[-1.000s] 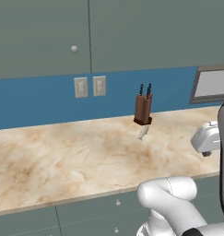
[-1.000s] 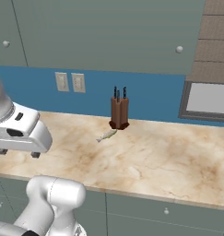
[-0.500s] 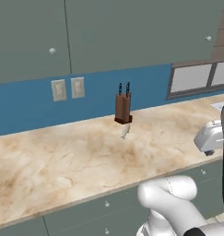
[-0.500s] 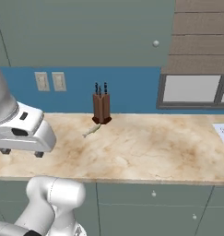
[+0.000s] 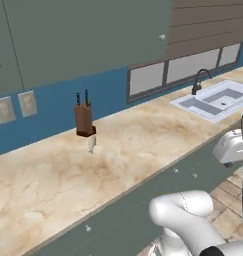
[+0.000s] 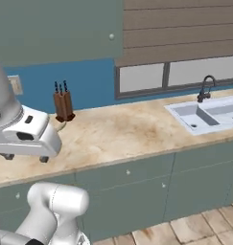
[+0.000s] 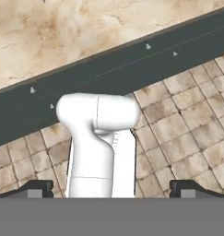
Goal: Close all open cabinet doors.
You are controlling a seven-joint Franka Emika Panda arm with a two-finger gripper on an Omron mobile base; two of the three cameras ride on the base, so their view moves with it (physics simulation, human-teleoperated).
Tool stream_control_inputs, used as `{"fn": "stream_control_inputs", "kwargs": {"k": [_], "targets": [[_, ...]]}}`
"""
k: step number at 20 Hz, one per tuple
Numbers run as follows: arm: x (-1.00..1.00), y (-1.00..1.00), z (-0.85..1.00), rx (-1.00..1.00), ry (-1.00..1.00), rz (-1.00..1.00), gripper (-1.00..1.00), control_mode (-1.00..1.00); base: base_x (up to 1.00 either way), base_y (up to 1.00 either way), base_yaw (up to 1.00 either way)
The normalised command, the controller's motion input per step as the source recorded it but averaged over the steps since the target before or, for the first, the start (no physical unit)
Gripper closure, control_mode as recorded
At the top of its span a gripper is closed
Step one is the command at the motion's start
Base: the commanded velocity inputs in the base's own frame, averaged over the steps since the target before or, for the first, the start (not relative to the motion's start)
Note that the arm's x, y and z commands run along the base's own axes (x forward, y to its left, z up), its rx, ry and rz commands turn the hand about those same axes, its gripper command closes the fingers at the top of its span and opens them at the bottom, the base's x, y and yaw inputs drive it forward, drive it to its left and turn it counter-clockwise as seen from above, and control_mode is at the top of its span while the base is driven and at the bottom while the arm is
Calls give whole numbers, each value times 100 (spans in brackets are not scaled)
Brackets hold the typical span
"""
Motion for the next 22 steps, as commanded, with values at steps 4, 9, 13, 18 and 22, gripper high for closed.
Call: {"fn": "stream_control_inputs", "kwargs": {"k": [4, 9, 13, 18, 22], "targets": [[0, 0, 0, 0, 0, 0, -100, 100, -47, -12, -63], [0, 0, 0, 0, 0, 0, -100, 100, -42, -11, -71], [0, 0, 0, 0, 0, 0, -100, 100, -32, 0, -78], [0, 0, 0, 0, 0, 0, -100, 100, -17, 0, -75], [0, 0, 0, 0, 0, 0, -100, 100, -1, -4, -69]]}}
